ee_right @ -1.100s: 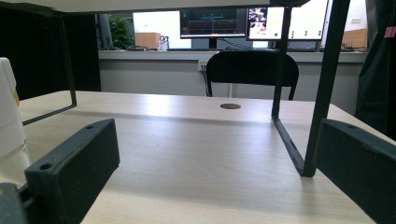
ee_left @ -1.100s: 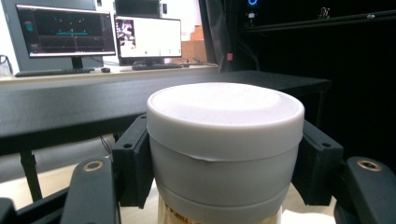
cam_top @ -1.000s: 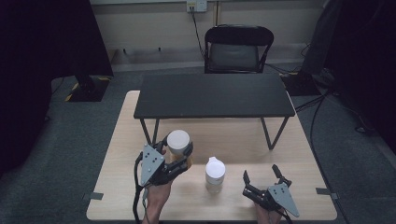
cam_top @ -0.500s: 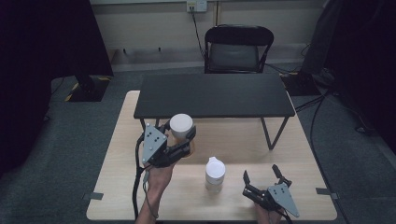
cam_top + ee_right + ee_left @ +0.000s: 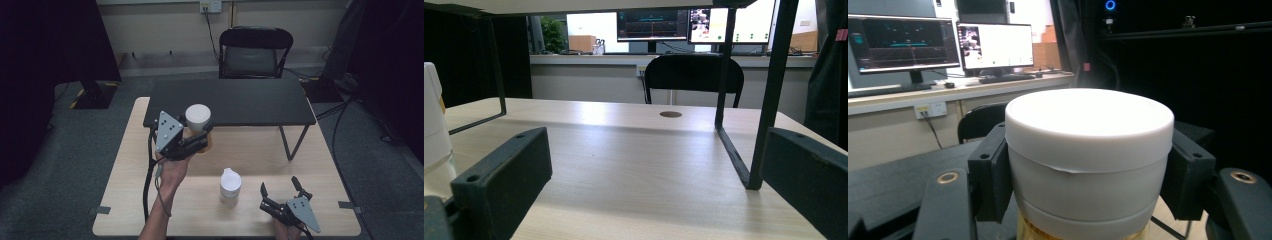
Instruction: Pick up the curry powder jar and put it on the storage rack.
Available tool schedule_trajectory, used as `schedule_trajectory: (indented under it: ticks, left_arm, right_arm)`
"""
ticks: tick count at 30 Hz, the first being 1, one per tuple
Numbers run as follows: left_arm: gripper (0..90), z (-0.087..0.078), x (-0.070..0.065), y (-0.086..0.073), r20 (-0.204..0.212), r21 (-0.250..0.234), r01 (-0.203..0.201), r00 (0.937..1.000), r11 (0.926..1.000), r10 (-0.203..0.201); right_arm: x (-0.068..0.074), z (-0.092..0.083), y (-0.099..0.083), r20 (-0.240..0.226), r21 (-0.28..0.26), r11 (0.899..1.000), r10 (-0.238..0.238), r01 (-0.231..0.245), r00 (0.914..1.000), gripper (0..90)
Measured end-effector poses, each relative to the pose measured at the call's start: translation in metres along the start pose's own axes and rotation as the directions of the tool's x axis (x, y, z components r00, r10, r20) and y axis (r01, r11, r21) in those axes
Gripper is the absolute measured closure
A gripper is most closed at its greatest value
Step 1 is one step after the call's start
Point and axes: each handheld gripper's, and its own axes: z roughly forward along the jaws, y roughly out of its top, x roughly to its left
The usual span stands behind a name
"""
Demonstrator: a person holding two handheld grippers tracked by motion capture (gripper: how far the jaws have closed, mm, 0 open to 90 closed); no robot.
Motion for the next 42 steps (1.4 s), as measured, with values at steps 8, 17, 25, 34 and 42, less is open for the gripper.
schedule_trajectory:
  ticks: [8, 17, 25, 34, 42]
  left_arm:
    - [34.3, 0.018, 0.005, 0.013, -0.026, 0.012, 0.009, 0.9996, 0.9999, -0.008]
    - [34.3, 0.037, 0.009, 0.027, -0.051, 0.017, 0.006, 0.9987, 0.9998, -0.005]
    - [34.3, 0.056, 0.01, 0.035, -0.095, 0.005, 0.035, 0.9949, 0.9994, -0.034]
    - [34.3, 0.075, 0.015, 0.034, -0.14, 0.015, 0.058, 0.9886, 0.9982, -0.055]
    - [34.3, 0.081, 0.011, 0.026, -0.167, 0.023, 0.046, 0.9851, 0.9987, -0.041]
  right_arm:
    - [0.0, 0.0, 0.0, -0.001, 0.0, 1.0, 0.001, -0.001, 1.0, 0.0]
    - [0.0, 0.0, 0.0, 0.001, 0.0, 1.0, 0.0, 0.0, 1.0, 0.0]
    - [0.0, 0.0, 0.0, 0.0, 0.0, 1.0, 0.0, 0.0, 1.0, 0.0]
    - [0.0, 0.0, 0.0, -0.001, 0.0, 1.0, 0.001, -0.001, 1.0, 0.0]
    - [0.0, 0.0, 0.0, 0.0, 0.0, 1.0, 0.0, 0.0, 1.0, 0.0]
